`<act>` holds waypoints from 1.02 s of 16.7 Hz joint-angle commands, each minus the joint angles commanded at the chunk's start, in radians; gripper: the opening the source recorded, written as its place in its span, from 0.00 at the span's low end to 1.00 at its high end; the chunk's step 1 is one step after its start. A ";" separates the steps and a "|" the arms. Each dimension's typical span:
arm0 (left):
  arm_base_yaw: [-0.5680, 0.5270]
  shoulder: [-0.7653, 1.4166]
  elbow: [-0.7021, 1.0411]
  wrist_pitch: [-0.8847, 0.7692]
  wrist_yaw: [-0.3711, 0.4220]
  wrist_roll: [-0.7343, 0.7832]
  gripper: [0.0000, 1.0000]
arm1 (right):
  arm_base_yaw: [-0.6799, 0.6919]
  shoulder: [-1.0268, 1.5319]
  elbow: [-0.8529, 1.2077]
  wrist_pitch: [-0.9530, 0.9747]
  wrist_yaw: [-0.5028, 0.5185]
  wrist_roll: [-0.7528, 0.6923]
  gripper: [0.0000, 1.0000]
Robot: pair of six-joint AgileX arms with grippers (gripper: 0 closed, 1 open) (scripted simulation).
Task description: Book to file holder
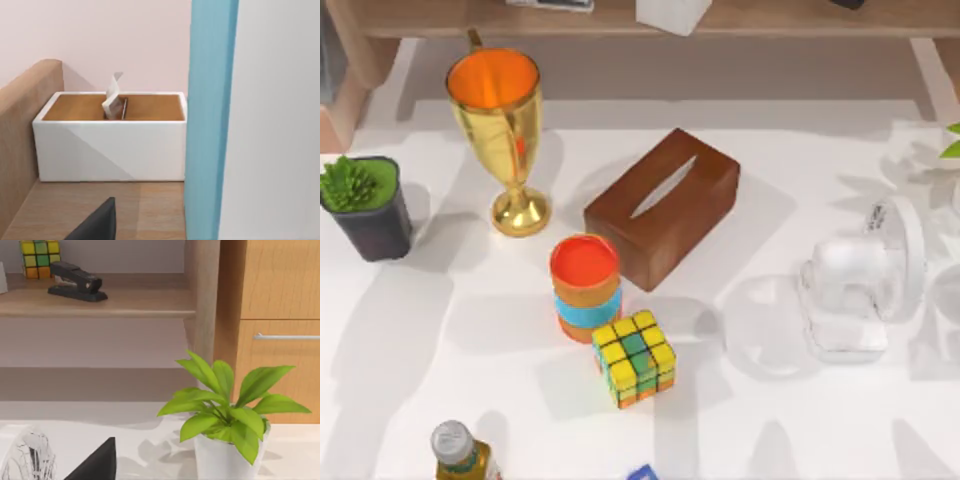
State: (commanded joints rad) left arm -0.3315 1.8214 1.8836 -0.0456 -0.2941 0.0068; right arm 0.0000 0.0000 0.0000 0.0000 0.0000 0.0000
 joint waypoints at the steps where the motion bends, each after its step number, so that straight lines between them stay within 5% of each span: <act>1: 0.000 0.000 0.000 0.000 0.000 0.000 1.00 | 0.000 0.000 0.000 0.000 0.000 0.000 1.00; 13: 0.014 0.084 0.112 -0.028 0.015 -0.001 1.00 | 0.000 0.000 0.000 0.000 0.000 0.000 1.00; 17: 0.014 0.084 0.112 -0.028 0.015 -0.001 0.70 | 0.000 0.000 0.000 0.000 0.000 0.000 1.00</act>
State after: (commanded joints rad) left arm -0.3178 1.9058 1.9958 -0.0738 -0.2791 0.0062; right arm 0.0000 0.0000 0.0000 0.0000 0.0000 0.0000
